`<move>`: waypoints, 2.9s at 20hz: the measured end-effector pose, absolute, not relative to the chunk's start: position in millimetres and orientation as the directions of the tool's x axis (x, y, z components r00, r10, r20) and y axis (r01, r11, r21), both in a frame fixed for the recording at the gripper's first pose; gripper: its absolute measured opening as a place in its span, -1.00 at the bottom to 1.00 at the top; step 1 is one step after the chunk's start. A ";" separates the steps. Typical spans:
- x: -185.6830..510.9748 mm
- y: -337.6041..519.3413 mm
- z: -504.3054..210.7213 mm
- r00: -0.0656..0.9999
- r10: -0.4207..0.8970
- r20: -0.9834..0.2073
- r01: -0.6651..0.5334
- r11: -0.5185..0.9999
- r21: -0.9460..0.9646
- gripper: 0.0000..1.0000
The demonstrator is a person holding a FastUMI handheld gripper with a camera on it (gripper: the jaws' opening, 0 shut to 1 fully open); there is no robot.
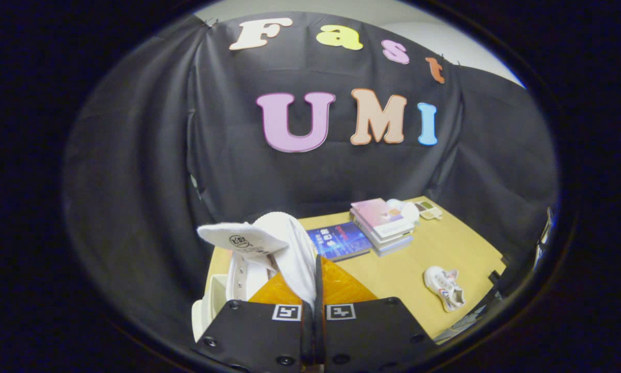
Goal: Open the storage box then place both shoes into the box .Put the left shoe in first, then the right shoe, with the right side of both shoes facing outward in a uniform manner.
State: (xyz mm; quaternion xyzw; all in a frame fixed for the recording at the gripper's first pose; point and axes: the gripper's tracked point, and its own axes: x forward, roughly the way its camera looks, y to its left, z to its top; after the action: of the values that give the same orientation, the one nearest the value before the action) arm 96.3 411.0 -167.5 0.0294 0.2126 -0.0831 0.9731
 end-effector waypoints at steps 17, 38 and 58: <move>97.8 495.9 -343.8 0.645 0.016 -0.764 -0.076 0.996 -0.043 -0.79; 84.4 336.1 -231.6 0.797 0.068 -0.600 0.012 0.992 0.128 1.00; -11.1 -27.7 -364.3 0.480 -0.388 -0.787 0.331 0.911 -0.247 1.00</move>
State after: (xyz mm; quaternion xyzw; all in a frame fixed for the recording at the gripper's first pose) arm -11.1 -27.7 -364.3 -0.0304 0.4648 -0.2091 0.8598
